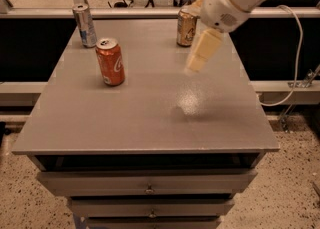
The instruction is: Knock redbull can over
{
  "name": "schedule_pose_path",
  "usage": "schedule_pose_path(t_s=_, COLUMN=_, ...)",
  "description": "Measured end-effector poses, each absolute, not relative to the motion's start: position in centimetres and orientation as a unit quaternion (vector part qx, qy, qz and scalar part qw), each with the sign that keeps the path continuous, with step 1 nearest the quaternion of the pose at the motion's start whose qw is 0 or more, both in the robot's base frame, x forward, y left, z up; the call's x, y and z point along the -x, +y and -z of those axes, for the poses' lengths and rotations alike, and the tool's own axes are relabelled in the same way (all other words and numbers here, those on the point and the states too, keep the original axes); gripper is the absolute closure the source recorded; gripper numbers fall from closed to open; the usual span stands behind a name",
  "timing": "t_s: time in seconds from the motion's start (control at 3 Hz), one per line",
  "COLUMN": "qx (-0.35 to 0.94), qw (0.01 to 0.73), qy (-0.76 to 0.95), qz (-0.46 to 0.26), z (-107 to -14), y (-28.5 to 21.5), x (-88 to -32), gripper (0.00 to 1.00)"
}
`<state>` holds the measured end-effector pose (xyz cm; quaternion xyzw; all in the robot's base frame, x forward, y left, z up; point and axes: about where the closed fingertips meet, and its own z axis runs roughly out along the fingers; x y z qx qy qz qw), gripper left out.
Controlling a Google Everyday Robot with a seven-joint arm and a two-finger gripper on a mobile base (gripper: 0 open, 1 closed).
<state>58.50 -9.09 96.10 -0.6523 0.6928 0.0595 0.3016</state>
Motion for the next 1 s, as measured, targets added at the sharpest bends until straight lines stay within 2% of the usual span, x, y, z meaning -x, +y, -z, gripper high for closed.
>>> schedule_pose_path(t_s=0.33, qx=0.645, qw=0.315, qy=0.691, qz=-0.082, z=-94.02, y=-8.42, x=-62.11, gripper=0.0)
schedule_pose_path(t_s=1.0, qx=0.644, qw=0.32, qy=0.69, qz=-0.083, z=-93.87, y=-8.41, x=-62.25, gripper=0.0)
